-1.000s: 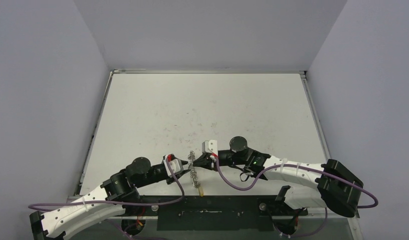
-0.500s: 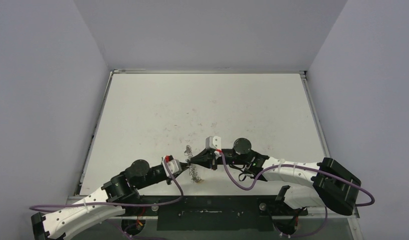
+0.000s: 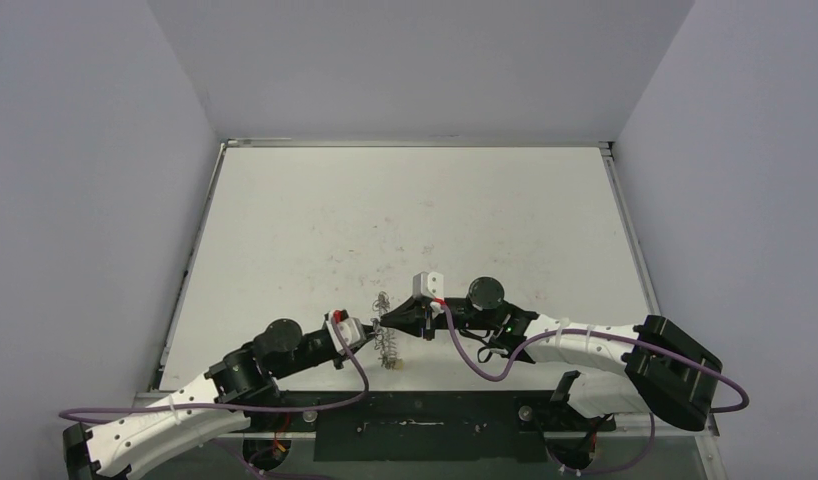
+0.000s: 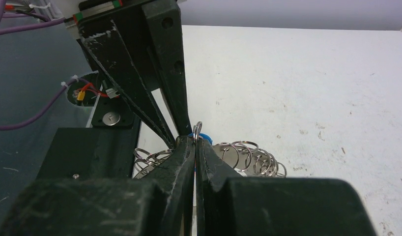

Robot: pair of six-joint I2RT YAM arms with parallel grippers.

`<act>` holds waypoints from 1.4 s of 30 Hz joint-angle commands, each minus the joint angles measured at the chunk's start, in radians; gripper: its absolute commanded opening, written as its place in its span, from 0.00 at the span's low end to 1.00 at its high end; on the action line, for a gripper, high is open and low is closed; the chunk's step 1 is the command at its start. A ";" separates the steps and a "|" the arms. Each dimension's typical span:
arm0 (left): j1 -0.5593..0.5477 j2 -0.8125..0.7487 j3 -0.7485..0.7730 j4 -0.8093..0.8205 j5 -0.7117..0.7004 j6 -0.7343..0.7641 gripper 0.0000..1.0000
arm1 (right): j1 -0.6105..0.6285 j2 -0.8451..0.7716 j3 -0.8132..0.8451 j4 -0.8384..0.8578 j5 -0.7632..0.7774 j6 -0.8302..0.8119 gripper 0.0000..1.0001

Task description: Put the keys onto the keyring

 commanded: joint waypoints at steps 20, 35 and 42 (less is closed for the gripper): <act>-0.001 0.010 0.025 0.081 -0.057 -0.082 0.15 | 0.006 -0.036 0.004 0.075 -0.002 -0.004 0.00; -0.002 0.067 0.020 0.056 -0.089 -0.048 0.00 | 0.006 -0.027 -0.001 0.140 -0.006 0.042 0.00; -0.001 0.128 0.047 0.063 -0.039 -0.010 0.00 | 0.006 -0.013 -0.011 0.181 -0.002 0.064 0.00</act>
